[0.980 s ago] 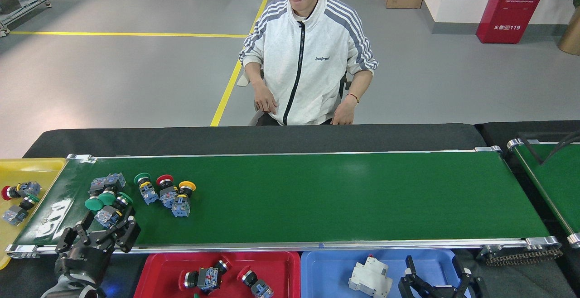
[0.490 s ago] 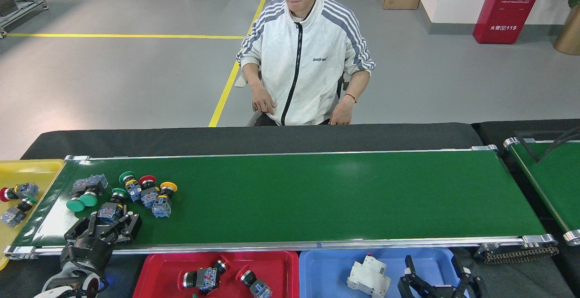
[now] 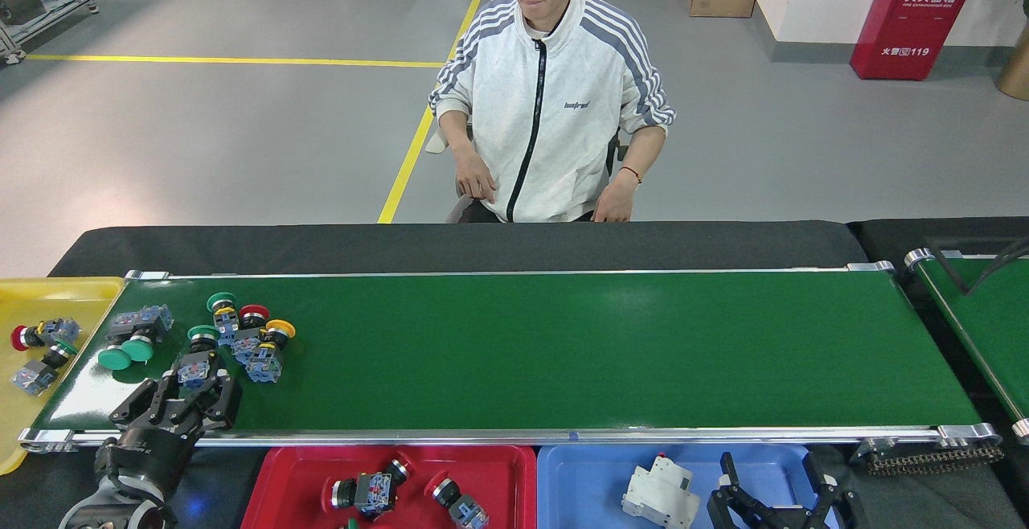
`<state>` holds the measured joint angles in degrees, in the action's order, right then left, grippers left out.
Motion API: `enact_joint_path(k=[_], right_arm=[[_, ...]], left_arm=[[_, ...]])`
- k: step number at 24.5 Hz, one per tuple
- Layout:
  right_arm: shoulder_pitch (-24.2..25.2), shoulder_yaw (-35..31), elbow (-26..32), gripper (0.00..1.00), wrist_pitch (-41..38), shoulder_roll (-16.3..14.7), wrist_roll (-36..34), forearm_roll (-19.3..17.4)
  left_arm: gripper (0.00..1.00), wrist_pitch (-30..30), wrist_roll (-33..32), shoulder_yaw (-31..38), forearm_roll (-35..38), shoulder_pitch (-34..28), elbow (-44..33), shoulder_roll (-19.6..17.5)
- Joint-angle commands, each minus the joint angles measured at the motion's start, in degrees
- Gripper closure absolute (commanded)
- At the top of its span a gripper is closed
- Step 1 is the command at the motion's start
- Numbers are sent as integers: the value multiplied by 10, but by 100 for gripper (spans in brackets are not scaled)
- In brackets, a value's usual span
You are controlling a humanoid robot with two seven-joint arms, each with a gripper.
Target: Pick switch part from conveyor to tray
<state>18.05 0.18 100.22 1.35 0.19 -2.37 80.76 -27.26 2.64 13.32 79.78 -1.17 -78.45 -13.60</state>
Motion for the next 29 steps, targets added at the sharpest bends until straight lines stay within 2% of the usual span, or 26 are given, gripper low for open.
enact_joint_path(k=[1, 3, 7, 8, 10, 12, 14, 18, 21, 23, 27, 29], right_arm=[[-5, -2, 9, 1, 1, -1, -2, 0], [-5, -2, 9, 1, 1, -1, -2, 0], [-4, -3, 10, 1, 1, -1, -3, 0], [-4, -3, 10, 1, 1, -1, -2, 0], [-5, -3, 10, 1, 1, -1, -3, 0], [-5, -3, 10, 1, 1, -1, -3, 0], [-5, -2, 10, 1, 1, -1, -3, 0], [-4, -2, 10, 1, 1, -1, -3, 0], [-4, -2, 10, 1, 1, -1, -3, 0], [-4, -2, 10, 1, 1, -1, -3, 0], [-4, -2, 10, 1, 1, -1, -3, 0], [-4, -2, 10, 1, 1, -1, -3, 0]], left_arm=[[93, -72, 2, -6, -2, -44, -72, 11], [92, -102, 2, -37, 0, -98, -136, 25], [88, -105, 2, -110, 11, -156, -199, 23], [80, -104, 2, -120, 19, -162, -203, 23], [48, -101, 4, -123, 30, -164, -201, 37], [27, -102, 7, -122, 33, -165, -201, 42], [0, -102, 8, -117, 33, -164, -201, 41], [0, -100, 8, -76, 28, -165, -202, 52], [0, -98, 6, 7, 30, -157, -191, 92], [0, -85, 4, 49, 30, -144, -171, 102], [0, 27, 4, 81, 29, -98, -99, 94], [0, 53, 4, 87, 27, -82, -64, 87]])
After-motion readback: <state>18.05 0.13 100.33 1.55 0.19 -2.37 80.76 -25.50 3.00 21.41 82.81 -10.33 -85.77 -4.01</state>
